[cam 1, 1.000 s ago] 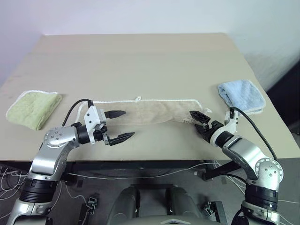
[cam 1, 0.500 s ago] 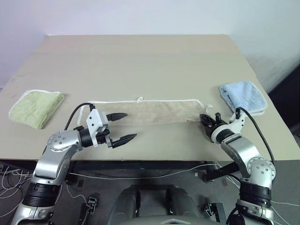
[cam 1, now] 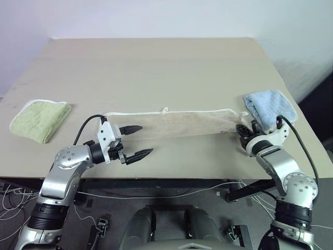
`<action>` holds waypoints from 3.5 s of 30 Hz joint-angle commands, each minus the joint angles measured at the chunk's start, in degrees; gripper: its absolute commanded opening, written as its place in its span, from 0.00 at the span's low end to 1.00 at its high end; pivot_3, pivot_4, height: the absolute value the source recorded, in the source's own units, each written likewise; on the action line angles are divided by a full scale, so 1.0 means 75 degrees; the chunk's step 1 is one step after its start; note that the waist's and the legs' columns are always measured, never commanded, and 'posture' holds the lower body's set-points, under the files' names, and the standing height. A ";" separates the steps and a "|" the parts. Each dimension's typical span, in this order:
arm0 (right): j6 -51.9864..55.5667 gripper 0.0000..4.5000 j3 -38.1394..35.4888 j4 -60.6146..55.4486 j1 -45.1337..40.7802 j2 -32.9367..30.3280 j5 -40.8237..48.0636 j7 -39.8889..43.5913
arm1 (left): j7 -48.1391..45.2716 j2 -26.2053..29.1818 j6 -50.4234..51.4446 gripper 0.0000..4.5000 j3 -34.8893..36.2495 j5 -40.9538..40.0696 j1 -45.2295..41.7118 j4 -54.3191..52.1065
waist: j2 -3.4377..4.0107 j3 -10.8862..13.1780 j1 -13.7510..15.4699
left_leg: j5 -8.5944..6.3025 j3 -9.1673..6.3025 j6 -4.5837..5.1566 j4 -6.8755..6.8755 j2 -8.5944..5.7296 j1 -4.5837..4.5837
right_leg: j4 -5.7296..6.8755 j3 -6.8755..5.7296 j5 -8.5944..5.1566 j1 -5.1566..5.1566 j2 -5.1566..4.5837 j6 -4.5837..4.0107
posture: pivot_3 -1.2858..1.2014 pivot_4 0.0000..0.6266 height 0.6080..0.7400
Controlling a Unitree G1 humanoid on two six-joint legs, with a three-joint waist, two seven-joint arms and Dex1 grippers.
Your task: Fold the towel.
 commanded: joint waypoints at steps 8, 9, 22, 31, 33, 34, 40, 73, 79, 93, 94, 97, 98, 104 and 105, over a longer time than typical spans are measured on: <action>0.0371 0.01 0.0385 -0.0423 -0.0665 -0.1311 -0.1301 0.1464 | 0.0027 -0.0104 -0.0227 1.00 -0.0030 0.0108 -0.0102 -0.0016 | 0.0009 0.0004 -0.0018 | 0.0000 0.0001 0.0001 0.0000 0.0001 -0.0006 | -0.0001 0.0000 0.0000 -0.0007 0.0001 0.0000 | 0.52 0.24 1.00; 0.0545 0.01 0.0680 -0.0558 -0.0766 -0.1509 -0.1572 0.1732 | 0.0034 -0.0121 -0.0236 1.00 -0.0036 0.0111 -0.0105 -0.0018 | 0.0010 0.0005 -0.0020 | 0.0000 0.0002 0.0001 0.0000 0.0001 -0.0007 | -0.0001 0.0000 0.0000 -0.0008 0.0001 0.0000 | 0.52 0.24 1.00; 0.1314 0.01 0.4576 -0.1229 -0.2036 -0.2422 -0.5259 0.5024 | 0.0319 -0.0457 -0.0238 1.00 -0.0227 0.0198 -0.0063 -0.0177 | 0.0007 0.0006 -0.0004 | -0.0001 -0.0007 0.0001 0.0004 0.0005 -0.0030 | -0.0015 -0.0008 0.0001 -0.0025 -0.0006 0.0001 | 0.52 0.24 1.00; 0.1150 0.01 0.5432 -0.0355 -0.2466 -0.1466 -0.6830 0.6123 | 0.0605 -0.0568 -0.0233 1.00 -0.0241 0.0222 0.0066 -0.0337 | 0.0007 0.0007 -0.0001 | -0.0001 -0.0009 0.0000 0.0003 0.0004 -0.0039 | -0.0018 -0.0011 0.0001 -0.0034 -0.0008 0.0001 | 0.52 0.24 1.00; 0.1159 0.01 0.5428 -0.0301 -0.2445 -0.1342 -0.7037 0.6261 | 0.0638 -0.0564 -0.0233 1.00 -0.0244 0.0218 0.0103 -0.0363 | 0.0006 0.0007 -0.0004 | -0.0001 -0.0010 0.0000 0.0003 0.0004 -0.0040 | -0.0018 -0.0011 0.0002 -0.0037 -0.0009 0.0001 | 0.52 0.24 1.00; 0.1162 0.01 0.5431 -0.0278 -0.2432 -0.1280 -0.7140 0.6320 | 0.0658 -0.0566 -0.0234 1.00 -0.0250 0.0219 0.0124 -0.0377 | 0.0007 0.0007 -0.0005 | -0.0001 -0.0010 0.0000 0.0003 0.0004 -0.0040 | -0.0018 -0.0011 0.0002 -0.0037 -0.0009 0.0001 | 0.52 0.24 1.00; 0.1223 0.01 0.5261 -0.0253 -0.2378 -0.1003 -0.7520 0.6598 | 0.0738 -0.0595 -0.0214 1.00 -0.0298 0.0228 0.0142 -0.0404 | 0.0007 0.0007 -0.0006 | -0.0002 -0.0011 -0.0001 0.0001 0.0004 -0.0040 | -0.0018 -0.0011 0.0002 -0.0039 -0.0009 0.0000 | 0.52 0.24 1.00; -0.2760 0.01 0.4361 0.3987 -0.3659 -0.0296 -0.9539 0.8672 | 0.1506 -0.0944 0.0265 1.00 0.0131 -0.0269 0.0856 -0.0667 | 0.0008 0.0008 -0.0028 | -0.0002 -0.0008 -0.0003 -0.0007 0.0003 -0.0043 | -0.0026 -0.0012 0.0003 -0.0044 -0.0008 0.0000 | 0.52 0.24 1.00; -0.3723 0.01 0.4887 0.4864 -0.3323 -0.0060 -1.0393 0.8981 | 0.1847 -0.1085 0.0423 1.00 0.0244 -0.0342 0.1323 -0.0980 | 0.0007 0.0006 -0.0028 | -0.0002 -0.0009 -0.0003 -0.0007 0.0001 -0.0042 | -0.0026 -0.0012 0.0003 -0.0042 -0.0011 0.0000 | 0.52 0.24 1.00; -0.4152 0.01 0.4170 0.2176 -0.2909 -0.0663 -0.9814 1.0002 | 0.4329 -0.2309 0.2438 1.00 0.1219 -0.1797 0.2032 -0.2017 | 0.0007 0.0006 -0.0015 | -0.0003 -0.0012 -0.0004 -0.0005 0.0002 -0.0040 | -0.0025 -0.0011 0.0004 -0.0040 -0.0011 0.0001 | 0.52 0.24 1.00; -0.4056 0.01 0.4086 0.1932 -0.2893 -0.0750 -0.9667 1.0106 | 0.4639 -0.2517 0.2669 1.00 0.1422 -0.2198 0.2112 -0.2171 | 0.0006 0.0007 -0.0010 | -0.0003 -0.0012 -0.0004 -0.0005 0.0002 -0.0040 | -0.0026 -0.0011 0.0003 -0.0039 -0.0013 0.0001 | 0.52 0.24 1.00; -0.3874 0.01 0.3926 0.1611 -0.2870 -0.0905 -0.9464 1.0247 | 0.5426 -0.2984 0.3178 1.00 0.1864 -0.3114 0.2287 -0.2461 | 0.0003 0.0005 -0.0001 | -0.0003 -0.0017 -0.0004 -0.0003 0.0002 -0.0039 | -0.0028 -0.0010 0.0004 -0.0034 -0.0015 0.0001 | 0.52 0.24 1.00; -0.3854 0.01 0.3887 0.1594 -0.2882 -0.0942 -0.9455 1.0272 | 0.5679 -0.3076 0.3394 1.00 0.1927 -0.3312 0.2406 -0.2535 | 0.0003 0.0005 -0.0003 | -0.0003 -0.0020 -0.0005 -0.0003 0.0002 -0.0038 | -0.0028 -0.0011 0.0004 -0.0033 -0.0014 0.0001 | 0.52 0.24 1.00; -0.3838 0.01 0.3856 0.1828 -0.2938 -0.0917 -0.9468 1.0330 | 0.7409 -0.3841 0.3906 1.00 0.2451 -0.4986 0.2455 -0.2653 | 0.0003 0.0005 0.0007 | -0.0003 -0.0019 -0.0005 -0.0002 0.0002 -0.0038 | -0.0029 -0.0009 0.0003 -0.0031 -0.0014 0.0000 | 0.52 0.24 1.00; -0.3838 0.01 0.3874 0.1878 -0.2934 -0.0898 -0.9475 1.0338 | 0.7689 -0.3927 0.3920 1.00 0.2518 -0.5148 0.2392 -0.2609 | 0.0003 0.0005 0.0012 | -0.0003 -0.0019 -0.0005 0.0000 0.0001 -0.0038 | -0.0030 -0.0009 0.0003 -0.0030 -0.0014 0.0000 | 0.52 0.24 1.00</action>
